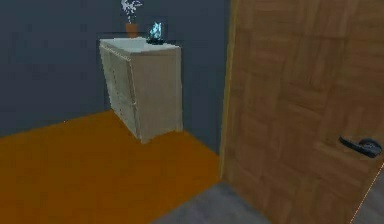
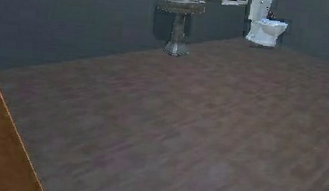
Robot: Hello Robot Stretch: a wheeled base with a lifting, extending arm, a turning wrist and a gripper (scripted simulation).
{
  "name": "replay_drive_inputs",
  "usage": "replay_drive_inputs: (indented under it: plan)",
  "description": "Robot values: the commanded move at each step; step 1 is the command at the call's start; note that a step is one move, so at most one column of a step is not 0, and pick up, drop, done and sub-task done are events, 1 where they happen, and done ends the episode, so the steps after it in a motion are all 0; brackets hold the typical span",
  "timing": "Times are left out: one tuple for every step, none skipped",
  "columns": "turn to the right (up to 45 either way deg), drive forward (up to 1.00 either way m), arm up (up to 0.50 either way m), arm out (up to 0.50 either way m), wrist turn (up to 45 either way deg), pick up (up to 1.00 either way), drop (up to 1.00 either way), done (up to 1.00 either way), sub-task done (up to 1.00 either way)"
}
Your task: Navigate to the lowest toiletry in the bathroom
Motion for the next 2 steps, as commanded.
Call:
replay_drive_inputs:
  plan:
    - [-30.0, 0.00, 0.00, 0.00, 0.0, 0.00, 0.00, 0.00, 0.00]
    - [0.0, 0.45, 0.00, 0.00, 0.0, 0.00, 0.00, 0.00, 0.00]
